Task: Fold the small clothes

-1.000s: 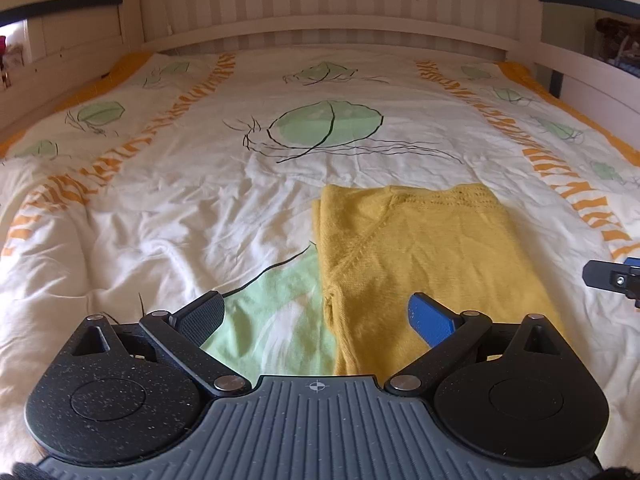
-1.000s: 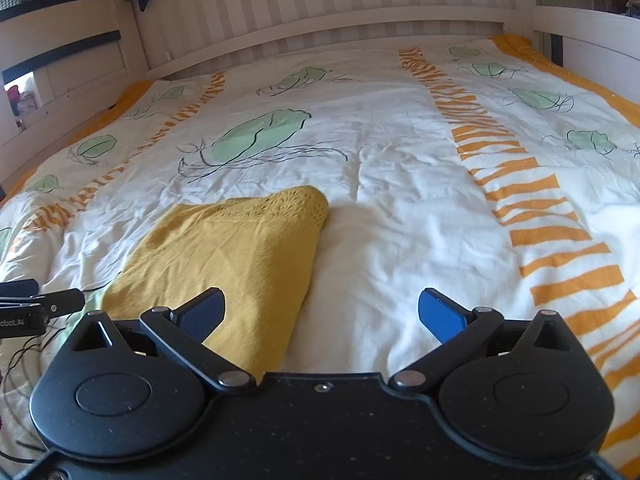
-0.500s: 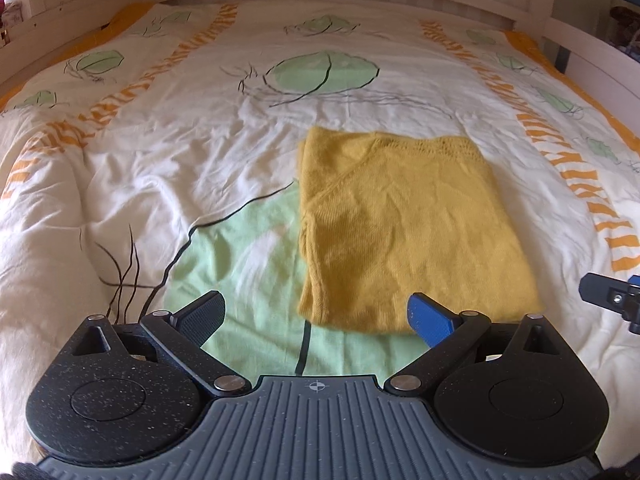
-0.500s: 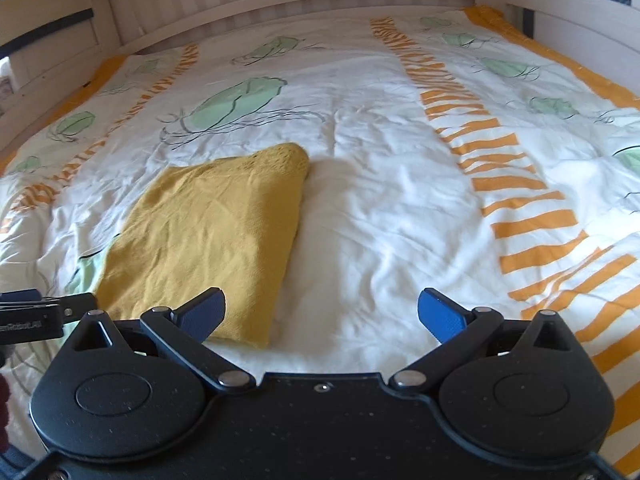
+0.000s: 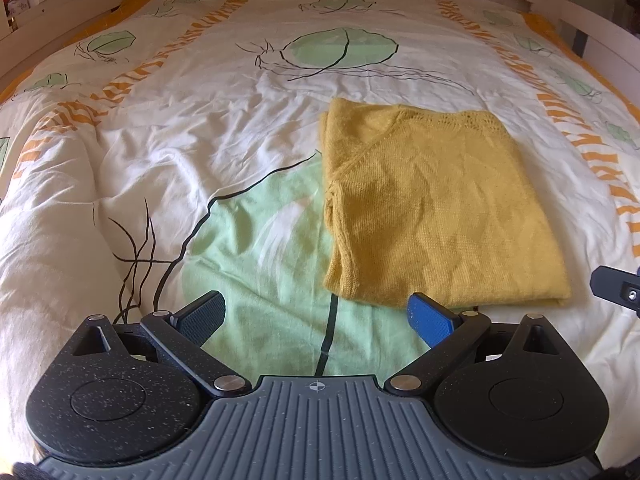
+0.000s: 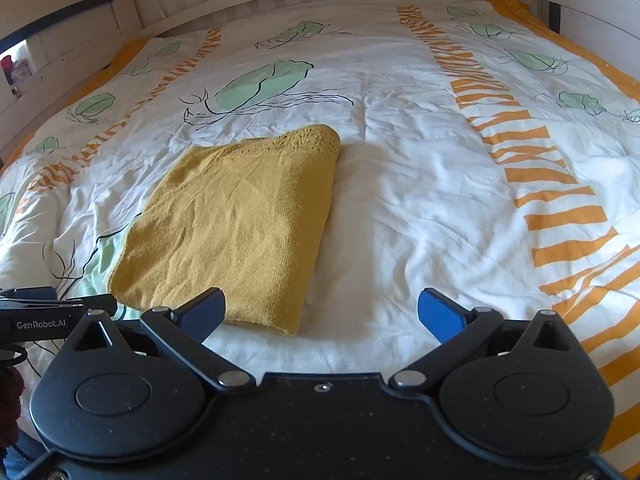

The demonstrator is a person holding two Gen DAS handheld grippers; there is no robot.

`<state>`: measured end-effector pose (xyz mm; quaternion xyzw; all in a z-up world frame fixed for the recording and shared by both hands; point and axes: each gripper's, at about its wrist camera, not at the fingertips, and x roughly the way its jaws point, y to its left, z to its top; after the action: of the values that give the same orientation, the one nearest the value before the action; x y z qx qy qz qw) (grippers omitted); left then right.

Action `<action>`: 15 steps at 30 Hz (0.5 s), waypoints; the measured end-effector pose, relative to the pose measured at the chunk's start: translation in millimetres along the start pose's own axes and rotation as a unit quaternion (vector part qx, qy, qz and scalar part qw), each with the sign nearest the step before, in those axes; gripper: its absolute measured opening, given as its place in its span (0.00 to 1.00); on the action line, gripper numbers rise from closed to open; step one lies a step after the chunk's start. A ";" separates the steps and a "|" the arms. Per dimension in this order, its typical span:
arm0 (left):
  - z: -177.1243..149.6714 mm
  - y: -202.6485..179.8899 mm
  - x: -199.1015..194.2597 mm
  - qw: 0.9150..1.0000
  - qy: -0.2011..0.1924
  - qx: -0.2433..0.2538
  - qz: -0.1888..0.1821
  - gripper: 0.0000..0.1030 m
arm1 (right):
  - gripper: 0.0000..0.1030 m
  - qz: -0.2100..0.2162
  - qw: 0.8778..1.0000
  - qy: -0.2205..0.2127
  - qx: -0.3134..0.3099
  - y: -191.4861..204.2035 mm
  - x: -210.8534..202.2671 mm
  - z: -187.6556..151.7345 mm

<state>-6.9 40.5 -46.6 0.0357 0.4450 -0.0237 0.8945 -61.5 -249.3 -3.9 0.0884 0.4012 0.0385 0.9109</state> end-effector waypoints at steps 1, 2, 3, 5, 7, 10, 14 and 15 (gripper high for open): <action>-0.2 0.5 0.1 1.000 0.000 -0.001 0.001 0.96 | 0.99 0.000 1.000 0.000 -0.002 0.9 -0.1 0.0; -0.3 1.1 0.2 1.000 0.001 -0.002 0.002 0.96 | 0.99 0.000 1.000 0.001 -0.004 1.9 -0.1 0.0; -0.2 1.6 0.2 1.000 0.002 -0.003 0.002 0.96 | 0.99 0.000 1.000 0.001 -0.006 2.3 0.1 0.0; -0.2 2.7 0.2 1.000 0.003 -0.004 0.001 0.96 | 0.99 0.001 1.000 0.002 -0.008 3.4 0.5 -0.3; -0.2 3.2 0.0 1.000 0.003 -0.004 0.001 0.96 | 0.99 0.002 1.000 0.003 -0.008 4.0 0.9 -0.3; 0.2 2.8 0.5 1.000 0.003 -0.003 0.001 0.96 | 0.99 0.002 1.000 0.003 -0.007 4.3 1.4 -0.4; 0.2 2.6 2.3 1.000 0.007 -0.006 0.000 0.96 | 0.99 0.003 1.000 0.005 -0.006 5.4 2.3 -1.3; -0.1 2.6 2.7 1.000 0.008 -0.006 0.000 0.96 | 0.99 0.003 1.000 0.006 -0.006 5.8 2.7 -1.5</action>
<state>-5.2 43.1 -48.8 0.0305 0.4524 -0.0208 0.8911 -60.8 -243.0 -5.7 0.0840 0.4058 0.0436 0.9090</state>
